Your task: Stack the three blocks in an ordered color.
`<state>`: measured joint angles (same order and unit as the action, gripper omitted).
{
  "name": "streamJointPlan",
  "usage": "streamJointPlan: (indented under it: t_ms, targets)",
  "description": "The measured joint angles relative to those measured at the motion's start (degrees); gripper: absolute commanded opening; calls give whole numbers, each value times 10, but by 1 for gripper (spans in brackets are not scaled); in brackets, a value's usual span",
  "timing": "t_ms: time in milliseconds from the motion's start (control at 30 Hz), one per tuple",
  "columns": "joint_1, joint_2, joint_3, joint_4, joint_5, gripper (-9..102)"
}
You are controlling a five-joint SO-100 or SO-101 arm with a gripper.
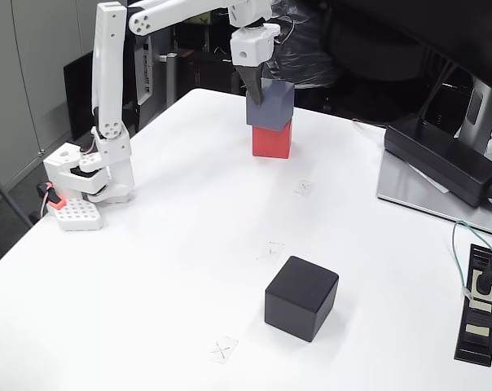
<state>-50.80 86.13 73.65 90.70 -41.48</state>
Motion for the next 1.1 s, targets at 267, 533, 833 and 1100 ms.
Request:
streamJointPlan:
  t_ms: [267, 533, 833, 1100]
  targets:
    - [0, 0, 0, 0, 0, 46]
    - [41, 4, -77, 0, 0, 46]
    - [272, 93, -109, 0, 0, 46]
    - [555, 94, -108, 0, 2, 46]
